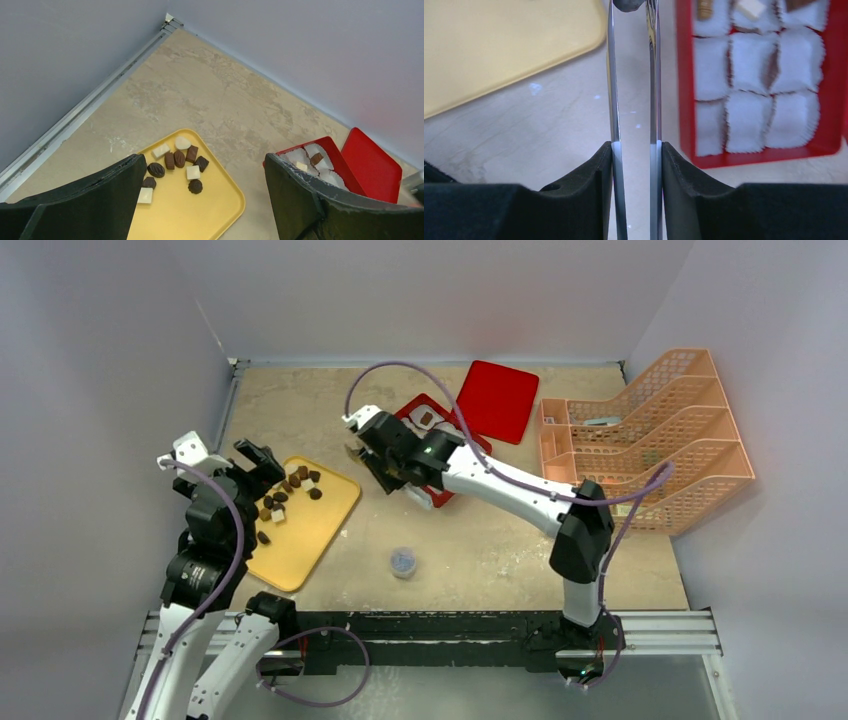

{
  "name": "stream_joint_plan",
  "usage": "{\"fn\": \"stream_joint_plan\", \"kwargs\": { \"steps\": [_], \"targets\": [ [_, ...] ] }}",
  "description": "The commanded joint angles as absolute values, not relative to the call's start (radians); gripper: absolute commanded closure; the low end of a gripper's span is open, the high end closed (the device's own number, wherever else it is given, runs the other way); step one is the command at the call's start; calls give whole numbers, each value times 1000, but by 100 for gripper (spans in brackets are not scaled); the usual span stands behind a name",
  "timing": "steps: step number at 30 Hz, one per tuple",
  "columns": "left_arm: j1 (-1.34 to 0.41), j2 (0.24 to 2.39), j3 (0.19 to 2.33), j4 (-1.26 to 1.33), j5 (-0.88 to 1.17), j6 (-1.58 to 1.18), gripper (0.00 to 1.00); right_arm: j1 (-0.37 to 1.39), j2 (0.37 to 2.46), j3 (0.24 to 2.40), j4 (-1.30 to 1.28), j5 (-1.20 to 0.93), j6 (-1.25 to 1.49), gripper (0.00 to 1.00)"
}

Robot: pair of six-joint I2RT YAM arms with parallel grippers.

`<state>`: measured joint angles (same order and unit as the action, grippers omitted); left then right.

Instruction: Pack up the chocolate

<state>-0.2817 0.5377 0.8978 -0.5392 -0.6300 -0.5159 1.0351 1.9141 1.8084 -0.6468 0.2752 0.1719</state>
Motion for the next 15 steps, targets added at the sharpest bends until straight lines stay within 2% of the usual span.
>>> {"fn": "stream_joint_plan", "kwargs": {
  "steps": [1,15],
  "targets": [
    [-279,556,862,-462,-574,-522,12,974,1798,1758,-619,346,186,76],
    [-279,715,834,-457,-334,-472,12,755,1701,1593,-618,409,171,76]
  ]
}}
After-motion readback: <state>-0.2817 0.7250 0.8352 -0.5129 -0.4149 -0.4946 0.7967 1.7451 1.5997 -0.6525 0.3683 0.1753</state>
